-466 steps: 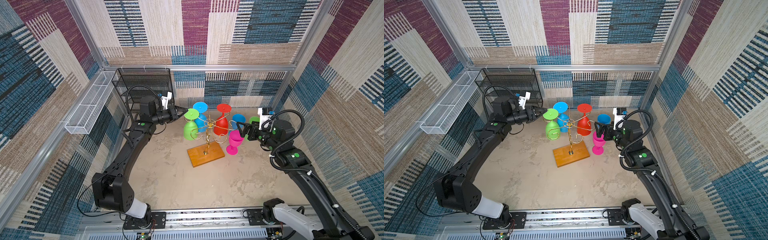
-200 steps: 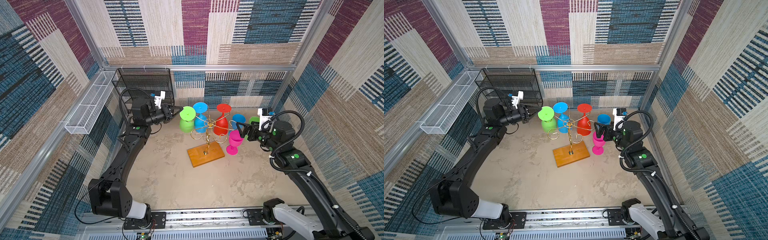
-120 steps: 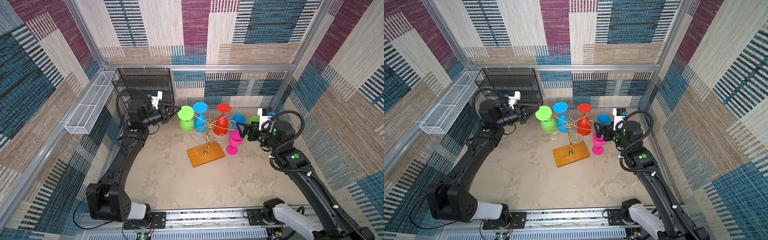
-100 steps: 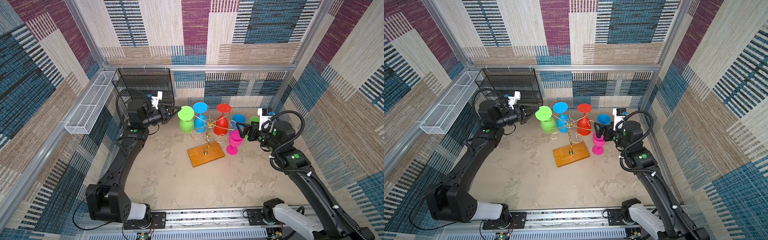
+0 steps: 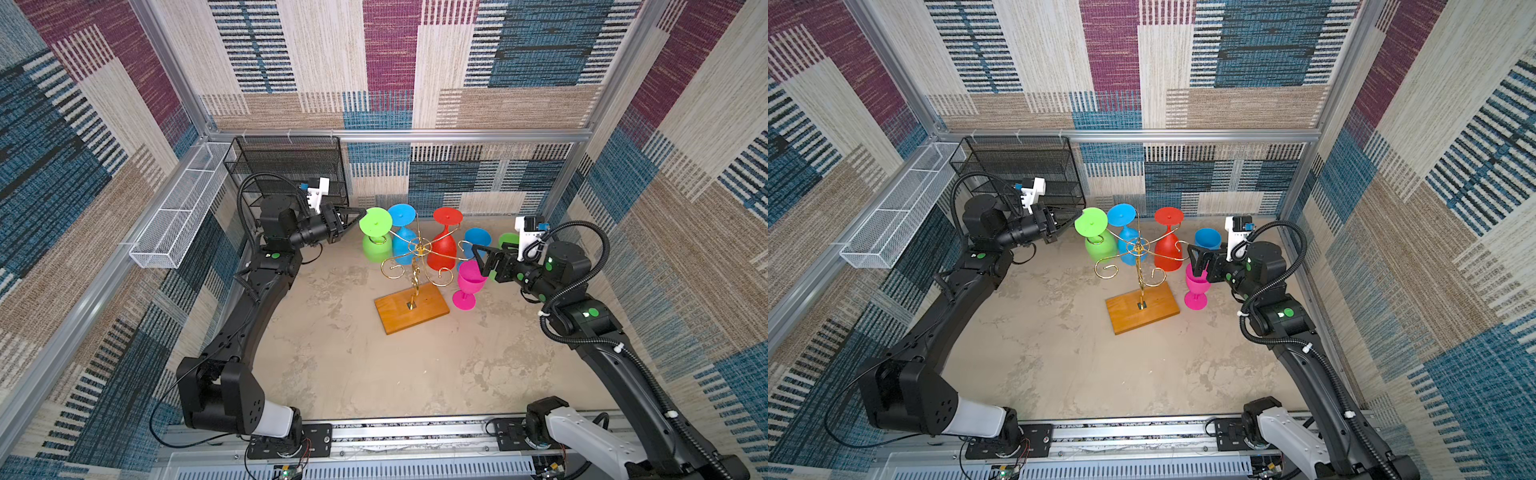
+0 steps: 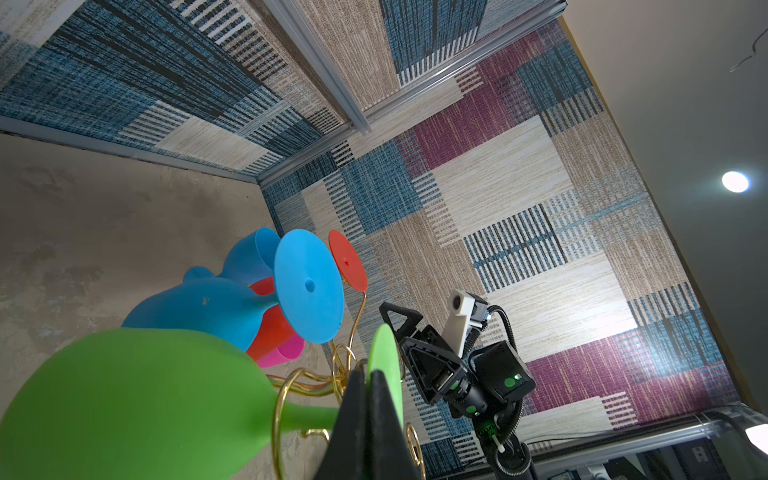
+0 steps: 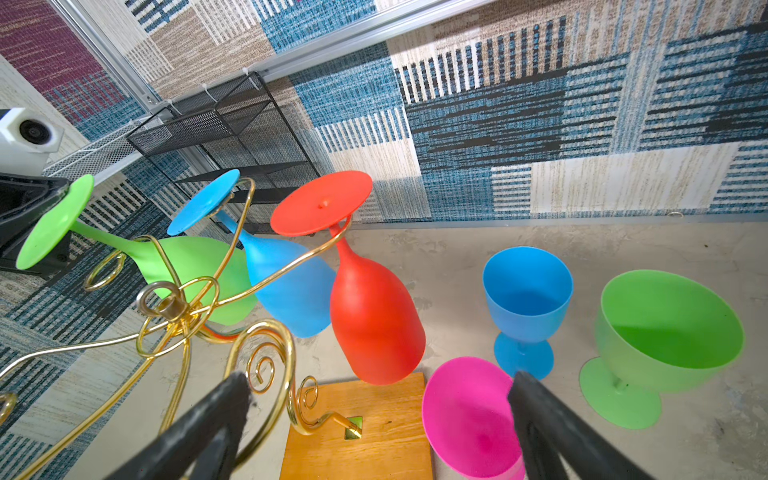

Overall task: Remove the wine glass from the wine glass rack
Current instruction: 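Reach the left gripper to the foot of the green glass on the rack, then close the left gripper on the green glass foot, then slide the green glass off its hook with the left gripper while the right approaches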

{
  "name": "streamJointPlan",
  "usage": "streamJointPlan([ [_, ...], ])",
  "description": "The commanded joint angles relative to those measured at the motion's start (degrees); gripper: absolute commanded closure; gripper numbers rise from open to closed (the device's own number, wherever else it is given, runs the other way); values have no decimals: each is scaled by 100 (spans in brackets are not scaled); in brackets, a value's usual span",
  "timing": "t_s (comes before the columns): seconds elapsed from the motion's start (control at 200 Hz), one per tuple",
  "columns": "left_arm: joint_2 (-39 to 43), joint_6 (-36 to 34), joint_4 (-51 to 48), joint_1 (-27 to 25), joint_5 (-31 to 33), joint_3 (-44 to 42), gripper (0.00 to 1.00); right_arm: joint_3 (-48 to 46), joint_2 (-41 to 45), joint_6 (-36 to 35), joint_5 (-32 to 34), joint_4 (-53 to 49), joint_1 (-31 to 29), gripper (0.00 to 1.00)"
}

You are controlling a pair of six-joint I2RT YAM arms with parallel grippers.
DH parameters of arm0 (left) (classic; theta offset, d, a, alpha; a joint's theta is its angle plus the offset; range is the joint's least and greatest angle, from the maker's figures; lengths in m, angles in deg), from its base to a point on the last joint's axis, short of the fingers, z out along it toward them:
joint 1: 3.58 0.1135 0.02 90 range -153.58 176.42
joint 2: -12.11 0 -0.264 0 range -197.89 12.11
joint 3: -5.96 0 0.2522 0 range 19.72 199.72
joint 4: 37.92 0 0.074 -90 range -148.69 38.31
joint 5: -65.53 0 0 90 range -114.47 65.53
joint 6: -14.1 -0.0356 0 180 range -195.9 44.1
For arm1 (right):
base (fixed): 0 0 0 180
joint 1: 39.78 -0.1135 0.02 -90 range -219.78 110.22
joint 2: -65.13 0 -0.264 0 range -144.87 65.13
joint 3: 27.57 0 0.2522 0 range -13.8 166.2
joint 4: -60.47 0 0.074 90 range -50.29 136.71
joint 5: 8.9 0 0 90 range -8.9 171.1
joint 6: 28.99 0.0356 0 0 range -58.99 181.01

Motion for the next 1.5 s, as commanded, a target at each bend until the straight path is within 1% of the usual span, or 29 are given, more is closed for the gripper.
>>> streamJointPlan([
  [0.0, -99, 21, 280, -65, 101, 153, 100, 67, 14, 46, -67, 111, -7, 1],
  [0.155, -246, 37, 298, -167, 102, 209, 100, 88, 9, 18, -43, 93, -6, 1],
  [0.371, -168, 29, 307, -276, 40, 79, 100, 47, -16, 8, -34, 132, -8, 1],
  [0.651, -38, 30, 274, -348, -288, -63, 100, 63, -20, -11, -24, 106, -8, 1],
  [0.891, 131, -162, 8, -348, -461, -232, 100, 45, 31, -3, -4, 84, -5, 1],
  [1.097, 398, -530, -467, -330, -507, -333, 100, 63, 62, -14, 2, 37, -6, 1],
  [1.322, 688, -648, -652, -193, -475, -490, 100, 46, 96, -22, 3, 43, -3, 1],
  [1.492, 1068, -537, -589, 209, -460, -707, 100, 19, 175, -69, 19, 56, -7, 1],
])
